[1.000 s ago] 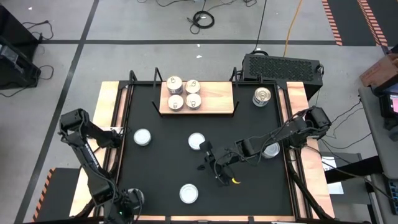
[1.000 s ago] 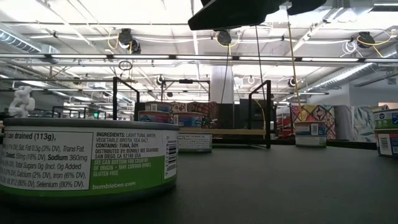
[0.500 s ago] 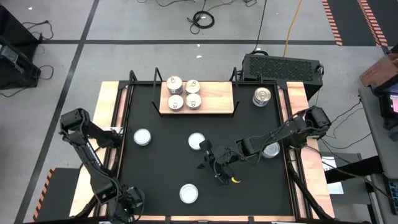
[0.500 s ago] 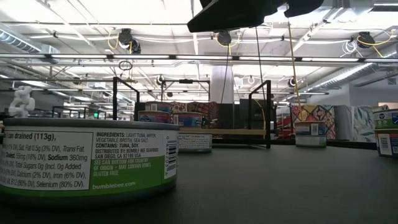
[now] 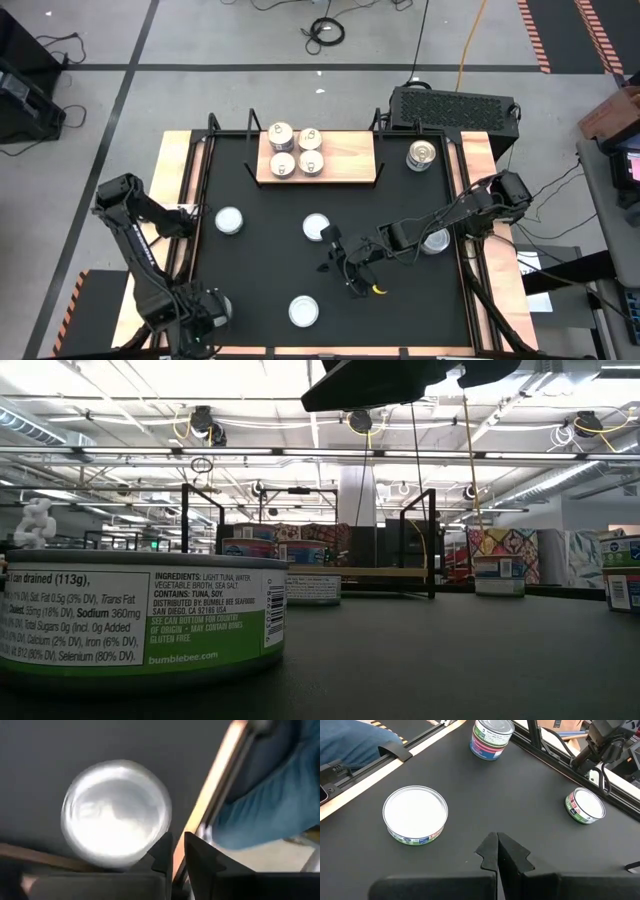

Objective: Stack canned seafood by type on shelf
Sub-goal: Remove the green tuna can from the top of the blue tuna can

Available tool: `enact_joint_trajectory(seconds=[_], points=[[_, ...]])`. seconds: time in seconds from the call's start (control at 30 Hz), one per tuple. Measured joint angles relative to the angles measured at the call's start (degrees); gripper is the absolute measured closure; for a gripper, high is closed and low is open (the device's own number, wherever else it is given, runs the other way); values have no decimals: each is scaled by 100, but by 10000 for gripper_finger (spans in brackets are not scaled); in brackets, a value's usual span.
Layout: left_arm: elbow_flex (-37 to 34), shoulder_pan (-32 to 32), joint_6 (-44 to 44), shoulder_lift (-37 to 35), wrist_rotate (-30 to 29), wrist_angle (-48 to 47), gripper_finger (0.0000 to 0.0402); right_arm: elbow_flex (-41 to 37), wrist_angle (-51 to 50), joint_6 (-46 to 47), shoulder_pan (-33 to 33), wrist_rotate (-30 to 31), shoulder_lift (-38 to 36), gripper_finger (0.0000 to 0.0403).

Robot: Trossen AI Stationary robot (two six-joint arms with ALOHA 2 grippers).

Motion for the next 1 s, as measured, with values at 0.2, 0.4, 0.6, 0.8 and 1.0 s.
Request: enact_joint_trajectory(seconds=[0.2,0.4,0.6,0.8,1.0], points=[[19,0,535,91,-428,211,361,0,-13,-2,0,0,0,403],[17,-7,685,258,-371,46,361,0,-22,-2,0,0,0,403],[15,54,628,278,-370,-834,361,0,-22,-24,1,0,0,403],[12,311,453,-36,-419,-1135,361,0,-24,-24,-8,-2,0,403],[7,778,536,-673,-865,-1864,361,0,-26,15,-81,-1,0,403]])
